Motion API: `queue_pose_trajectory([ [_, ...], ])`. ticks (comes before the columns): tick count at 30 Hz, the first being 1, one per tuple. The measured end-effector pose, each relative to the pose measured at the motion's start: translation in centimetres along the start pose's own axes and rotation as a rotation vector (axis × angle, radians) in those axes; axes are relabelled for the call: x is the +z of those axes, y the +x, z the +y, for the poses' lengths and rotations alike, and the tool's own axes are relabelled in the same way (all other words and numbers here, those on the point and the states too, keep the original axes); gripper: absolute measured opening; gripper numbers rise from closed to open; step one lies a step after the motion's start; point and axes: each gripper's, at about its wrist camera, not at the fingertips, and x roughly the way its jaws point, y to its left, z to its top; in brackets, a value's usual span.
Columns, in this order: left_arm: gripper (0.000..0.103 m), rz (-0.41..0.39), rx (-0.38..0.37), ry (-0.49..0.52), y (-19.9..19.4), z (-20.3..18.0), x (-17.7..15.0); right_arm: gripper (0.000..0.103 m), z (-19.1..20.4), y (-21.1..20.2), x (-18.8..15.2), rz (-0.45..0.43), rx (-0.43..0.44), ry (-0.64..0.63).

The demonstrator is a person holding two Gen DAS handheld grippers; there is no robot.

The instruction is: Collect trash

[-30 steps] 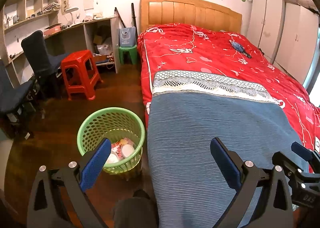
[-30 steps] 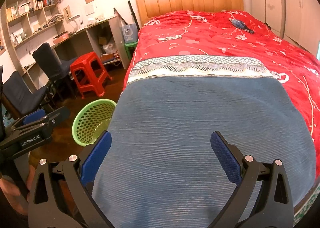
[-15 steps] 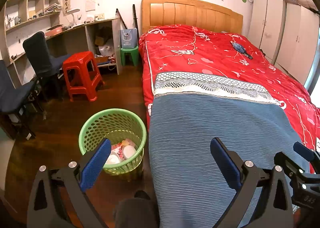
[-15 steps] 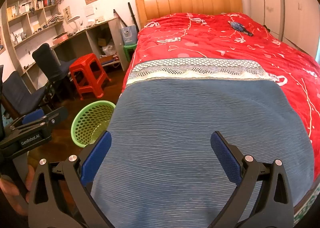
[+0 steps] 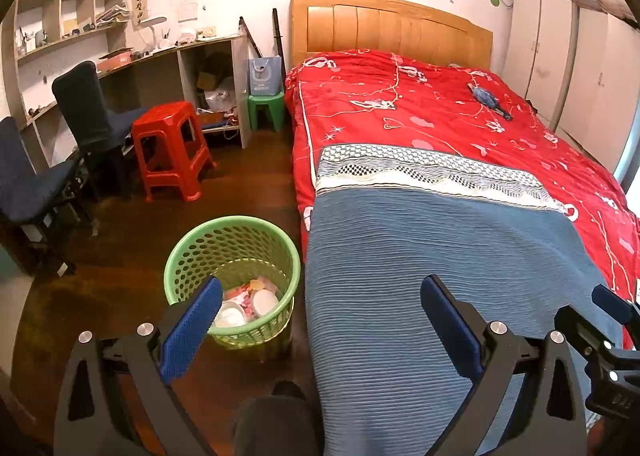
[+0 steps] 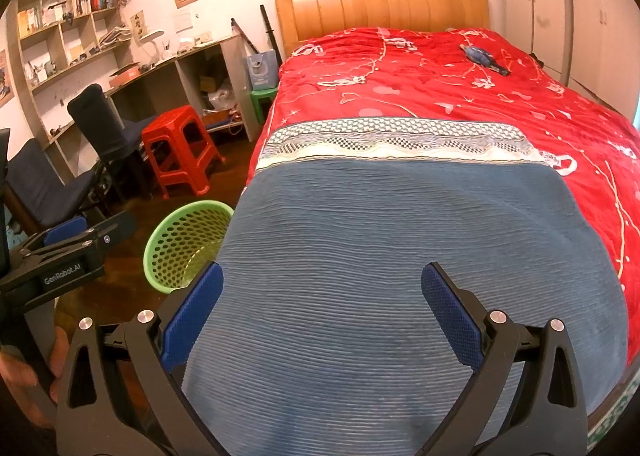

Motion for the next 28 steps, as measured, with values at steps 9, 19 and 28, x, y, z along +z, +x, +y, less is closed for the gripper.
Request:
queue_pose_trajectory([
  [9,0.096,-0.003,0.005,-0.001,-0.04,-0.06,-0.20,0.098,0.08,0.16,0.00,0.000,0.004,-0.005],
  [19,0.096,-0.012,0.022,-0.003,-0.18,0.11,-0.20,0.098,-0.03,0.21,-0.04,0.003,0.005,-0.002],
  [28,0.096,0.005,0.014,-0.023,-0.02,0.17,-0.19,0.098,-0.16,0.24,-0.03,0.002,0.004,0.000],
])
